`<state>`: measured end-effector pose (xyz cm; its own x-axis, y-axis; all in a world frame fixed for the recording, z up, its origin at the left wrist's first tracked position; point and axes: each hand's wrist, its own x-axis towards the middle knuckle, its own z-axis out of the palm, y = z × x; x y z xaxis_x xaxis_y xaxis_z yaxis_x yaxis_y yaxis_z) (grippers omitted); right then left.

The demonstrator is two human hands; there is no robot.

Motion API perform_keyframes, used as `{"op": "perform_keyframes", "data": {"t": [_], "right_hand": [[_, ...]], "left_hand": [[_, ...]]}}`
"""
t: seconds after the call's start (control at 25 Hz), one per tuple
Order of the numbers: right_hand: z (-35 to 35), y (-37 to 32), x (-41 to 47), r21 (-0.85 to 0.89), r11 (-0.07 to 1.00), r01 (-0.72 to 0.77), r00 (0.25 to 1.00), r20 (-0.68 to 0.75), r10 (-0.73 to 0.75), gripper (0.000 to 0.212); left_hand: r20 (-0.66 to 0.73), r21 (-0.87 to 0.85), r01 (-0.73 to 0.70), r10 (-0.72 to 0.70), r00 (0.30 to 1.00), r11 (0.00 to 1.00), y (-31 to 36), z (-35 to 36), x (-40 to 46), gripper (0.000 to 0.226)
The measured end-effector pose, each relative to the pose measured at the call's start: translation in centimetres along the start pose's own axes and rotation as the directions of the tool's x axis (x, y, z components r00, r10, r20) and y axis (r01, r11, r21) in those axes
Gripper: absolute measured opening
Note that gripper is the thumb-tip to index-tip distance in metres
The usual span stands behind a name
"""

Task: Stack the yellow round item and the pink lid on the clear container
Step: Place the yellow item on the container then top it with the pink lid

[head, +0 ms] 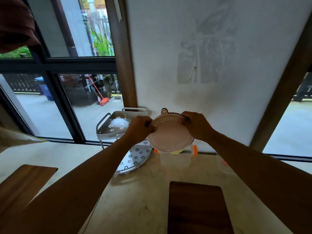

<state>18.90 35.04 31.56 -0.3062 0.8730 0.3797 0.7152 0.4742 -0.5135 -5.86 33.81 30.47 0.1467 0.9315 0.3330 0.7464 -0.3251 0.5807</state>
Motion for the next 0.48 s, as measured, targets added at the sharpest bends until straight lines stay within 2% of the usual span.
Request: {"op": "perform_keyframes", "data": {"t": [0.2, 0.36, 0.48], "right_hand": [[1.8, 3.6, 1.7, 0.017, 0.997, -0.071, 0.997, -0.042, 0.072, 0.022], [3.5, 7.5, 3.9, 0.000, 0.989, -0.149, 0.986, -0.073, 0.148, 0.023], [5.0, 10.8, 5.4, -0.008, 0.981, -0.192, 0.976, -0.104, 0.190, 0.019]], "left_hand": [[-0.014, 0.025, 0.085, -0.085, 0.996, 0.996, -1.5, 2.7, 2.5, 0.010], [-0.119, 0.002, 0.137, -0.136, 0.983, 0.991, -2.5, 5.9, 5.4, 0.008], [-0.143, 0.016, 0.135, -0.132, 0.981, 0.991, -3.7, 8.9, 7.6, 0.019]]}}
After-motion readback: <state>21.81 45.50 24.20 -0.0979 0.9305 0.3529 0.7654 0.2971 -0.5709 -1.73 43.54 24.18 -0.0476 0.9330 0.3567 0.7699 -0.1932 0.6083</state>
